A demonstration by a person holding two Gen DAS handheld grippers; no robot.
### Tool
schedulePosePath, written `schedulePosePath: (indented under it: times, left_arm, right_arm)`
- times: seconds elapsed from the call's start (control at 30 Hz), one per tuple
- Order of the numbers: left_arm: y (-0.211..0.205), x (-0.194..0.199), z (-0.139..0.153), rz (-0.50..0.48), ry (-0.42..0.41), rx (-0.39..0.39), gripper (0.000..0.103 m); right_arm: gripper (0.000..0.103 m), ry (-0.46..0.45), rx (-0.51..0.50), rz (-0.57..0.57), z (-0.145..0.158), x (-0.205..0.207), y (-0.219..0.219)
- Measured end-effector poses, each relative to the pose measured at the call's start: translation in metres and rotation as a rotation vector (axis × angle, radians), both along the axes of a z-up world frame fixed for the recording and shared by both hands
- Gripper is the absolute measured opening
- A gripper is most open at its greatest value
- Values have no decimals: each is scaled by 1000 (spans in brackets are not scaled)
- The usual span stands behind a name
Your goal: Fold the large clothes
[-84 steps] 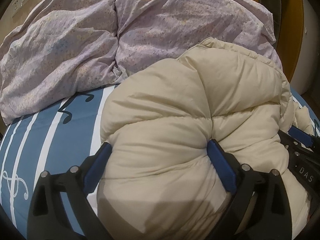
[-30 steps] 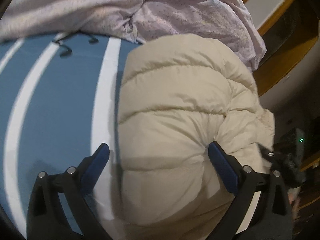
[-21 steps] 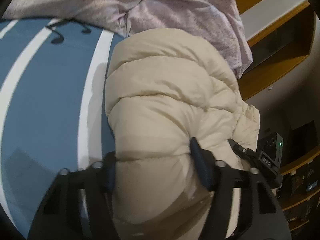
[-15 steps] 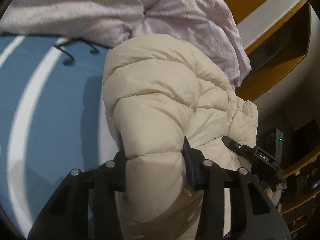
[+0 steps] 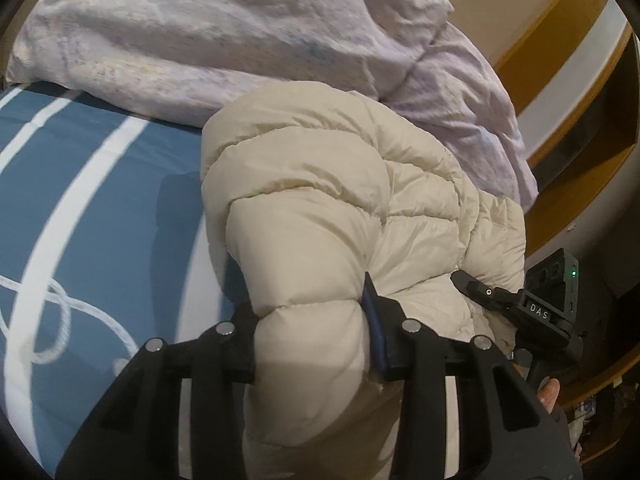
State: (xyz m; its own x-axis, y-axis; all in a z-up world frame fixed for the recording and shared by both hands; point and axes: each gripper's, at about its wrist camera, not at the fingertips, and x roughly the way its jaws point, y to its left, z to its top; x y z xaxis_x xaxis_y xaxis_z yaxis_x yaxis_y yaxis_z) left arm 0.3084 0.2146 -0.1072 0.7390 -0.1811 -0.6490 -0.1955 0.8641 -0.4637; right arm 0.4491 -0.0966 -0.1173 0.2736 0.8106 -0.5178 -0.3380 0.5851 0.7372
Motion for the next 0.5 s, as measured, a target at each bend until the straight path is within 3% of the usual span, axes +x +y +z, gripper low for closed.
schedulePosePath:
  times: [0.1,0.2,0.3,0.5]
  left_arm:
    - [4,0,-3,11,5,36,40]
    - [2,2,-6,28,22,73,45]
    - [-5,2,-4,55,42,157,58]
    - [-23,-2,10,101,66,347,67]
  right_arm:
    - [33,5,-30,0,1,1,10]
    - [53,15,-90,-38,1,0,4]
    - [69,6,-130,-86,4,-7,-13]
    - [70,-2,-136,-239,19,-16,-63]
